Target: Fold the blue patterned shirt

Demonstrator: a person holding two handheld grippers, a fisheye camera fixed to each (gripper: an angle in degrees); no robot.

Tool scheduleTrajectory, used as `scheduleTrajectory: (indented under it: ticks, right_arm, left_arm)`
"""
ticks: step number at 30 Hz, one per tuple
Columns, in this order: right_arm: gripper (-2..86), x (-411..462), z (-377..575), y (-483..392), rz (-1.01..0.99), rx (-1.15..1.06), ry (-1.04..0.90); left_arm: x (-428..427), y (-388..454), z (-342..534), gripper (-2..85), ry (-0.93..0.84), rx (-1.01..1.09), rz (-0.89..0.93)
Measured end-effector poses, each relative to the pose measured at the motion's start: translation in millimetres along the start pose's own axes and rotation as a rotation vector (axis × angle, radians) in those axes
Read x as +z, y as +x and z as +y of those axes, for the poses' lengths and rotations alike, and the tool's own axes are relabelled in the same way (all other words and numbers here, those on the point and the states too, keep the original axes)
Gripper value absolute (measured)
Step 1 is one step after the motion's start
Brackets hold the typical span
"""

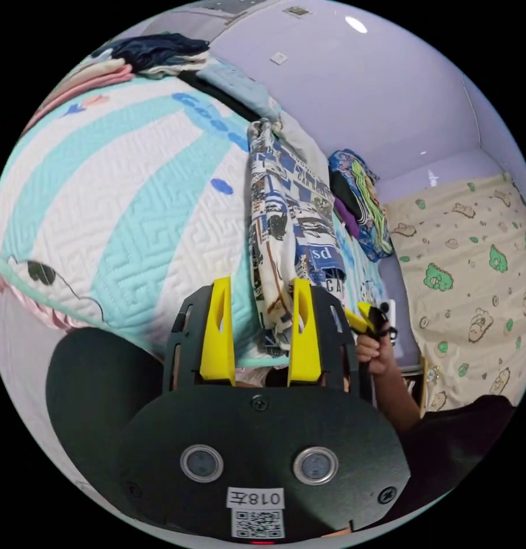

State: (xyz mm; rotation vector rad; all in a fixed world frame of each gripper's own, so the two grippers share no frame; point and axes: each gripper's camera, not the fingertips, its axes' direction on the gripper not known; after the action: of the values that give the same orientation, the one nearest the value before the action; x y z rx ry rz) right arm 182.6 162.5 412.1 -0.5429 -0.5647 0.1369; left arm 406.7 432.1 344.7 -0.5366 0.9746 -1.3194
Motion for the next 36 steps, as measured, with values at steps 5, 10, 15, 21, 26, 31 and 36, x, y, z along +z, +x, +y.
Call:
scheduleTrajectory:
  ticks: [5, 10, 15, 21, 26, 31, 36]
  right_arm:
    - [14.7, 1.3, 8.9, 19.6, -0.107, 0.009, -0.06]
    - [9.1, -0.5, -1.9, 30.6, -0.085, 0.019, -0.096]
    - [3.5, -24.1, 4.6, 17.5, -0.064, 0.003, -0.061]
    - [2.6, -64.2, 49.2, -17.6, -0.101, -0.002, -0.073]
    - [2.8, -86.2, 110.4, -25.9, -0.204, 0.125, -0.079]
    - [3.2, -103.6, 99.2, -32.2, -0.34, 0.156, 0.021]
    - [4.2, -126.5, 14.2, -69.9, -0.328, 0.0, 0.119]
  left_arm:
    - [13.4, -12.8, -4.4, 14.3, -0.129, -0.04, 0.153]
    - [28.4, -28.3, -21.7, 11.8, -0.194, -0.09, 0.243]
    - [8.8, -20.8, -29.8, 4.4, -0.16, -0.064, 0.325]
    - [-37.9, 17.7, 10.8, 3.8, -0.162, -0.024, 0.375]
    - [-67.8, 30.1, 57.6, 3.9, -0.206, -0.121, 0.44]
    - [-74.4, 38.3, 30.6, 4.1, -0.17, -0.134, 0.502]
    - [-73.9, 68.8, -65.9, 4.1, -0.053, -0.028, 0.578]
